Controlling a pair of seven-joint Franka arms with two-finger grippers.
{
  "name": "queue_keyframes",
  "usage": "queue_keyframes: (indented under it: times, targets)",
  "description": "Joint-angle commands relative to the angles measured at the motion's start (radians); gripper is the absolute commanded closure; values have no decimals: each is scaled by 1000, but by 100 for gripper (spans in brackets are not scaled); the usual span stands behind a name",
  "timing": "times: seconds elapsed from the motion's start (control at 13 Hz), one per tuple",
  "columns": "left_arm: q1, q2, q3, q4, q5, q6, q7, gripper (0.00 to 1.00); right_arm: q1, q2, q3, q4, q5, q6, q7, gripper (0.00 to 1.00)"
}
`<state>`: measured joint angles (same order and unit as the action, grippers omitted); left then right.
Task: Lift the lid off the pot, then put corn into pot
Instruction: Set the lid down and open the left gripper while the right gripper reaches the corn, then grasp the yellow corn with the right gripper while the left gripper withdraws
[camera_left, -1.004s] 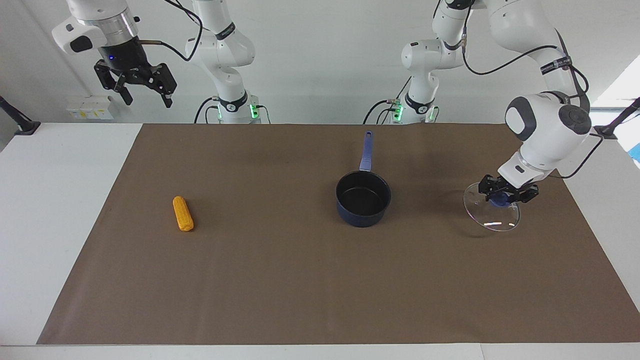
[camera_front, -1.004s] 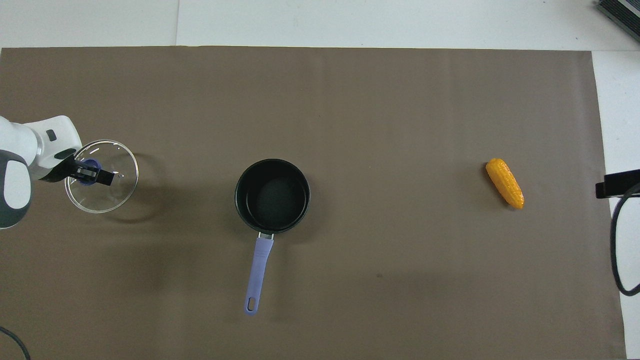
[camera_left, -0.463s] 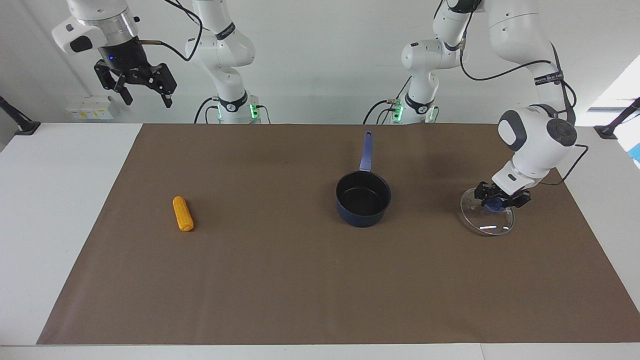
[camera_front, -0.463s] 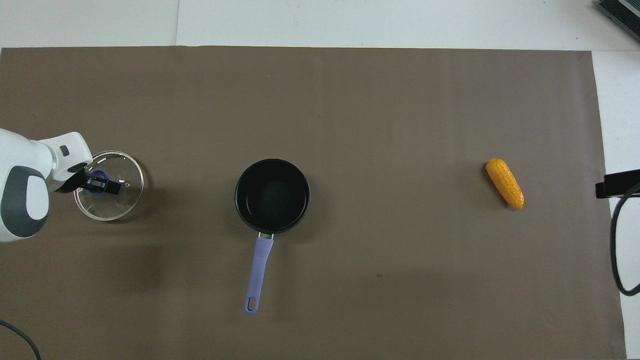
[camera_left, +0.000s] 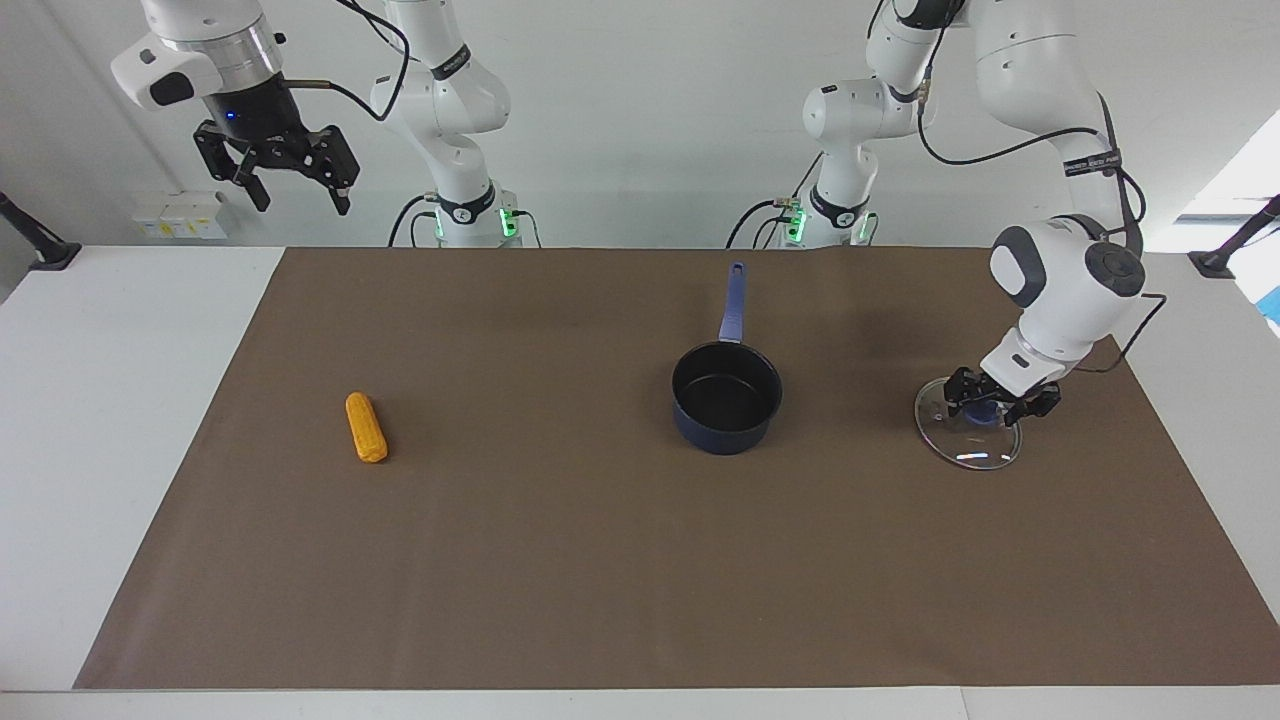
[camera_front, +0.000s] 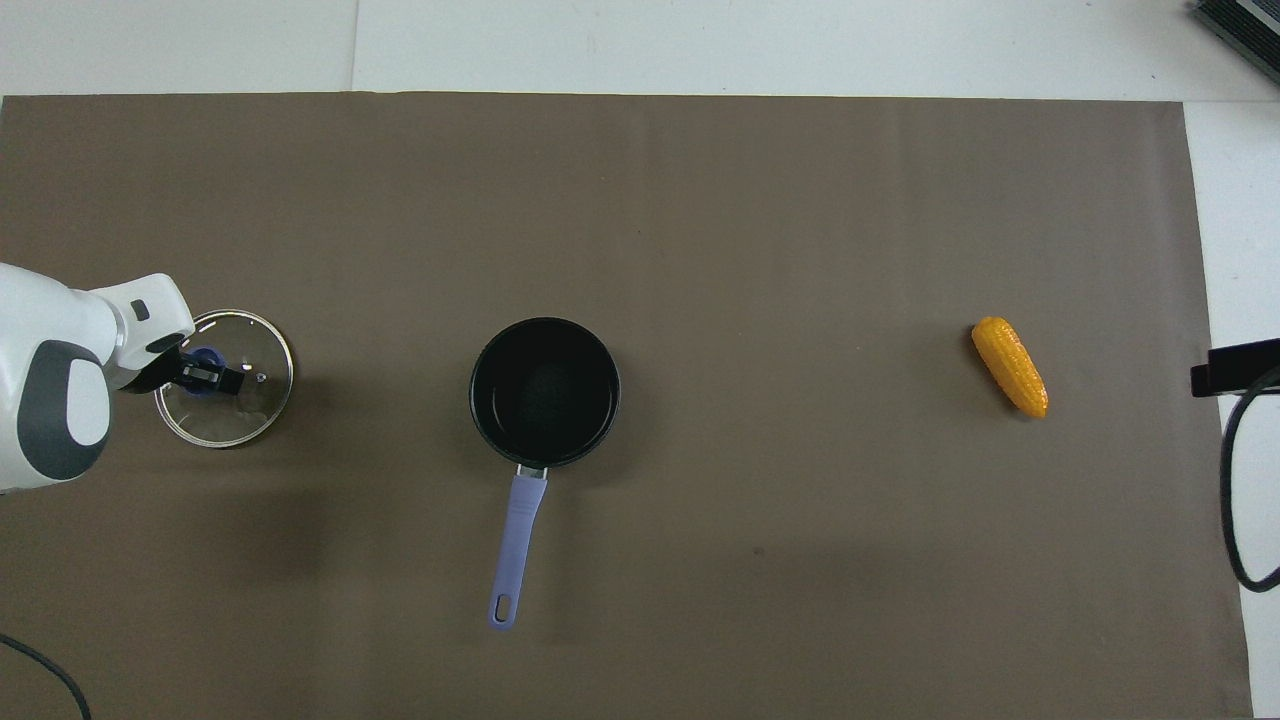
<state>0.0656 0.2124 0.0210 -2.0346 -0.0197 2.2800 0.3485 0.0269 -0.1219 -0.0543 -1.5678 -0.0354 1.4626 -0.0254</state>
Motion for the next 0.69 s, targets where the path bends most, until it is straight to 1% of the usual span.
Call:
queue_keyframes:
  times: [0.0,0.08,0.15,0.39,0.46,0.62]
  targets:
    - [-36,4,-1,144,-3,-141,-89,0,-18,7,2,-81,-6,126,-128,0]
    - [-53,4,0,202,-2,-205,-114,0,-21,27,1,-140,-6,234,-178,0]
    - [-61,2,0,242,6,-247,-156,0,-21,53,1,-184,-6,318,-200,0]
    - [-76,-30,-9,290,7,-329,-279,0,-48,184,1,-208,-6,402,-253,0]
    - [-82,-45,-10,303,7,-353,-316,0,-68,215,1,-243,-6,450,-324,0]
    - [-82,-65,-9,339,7,-417,-322,0,-97,241,1,-352,-6,603,-457,0]
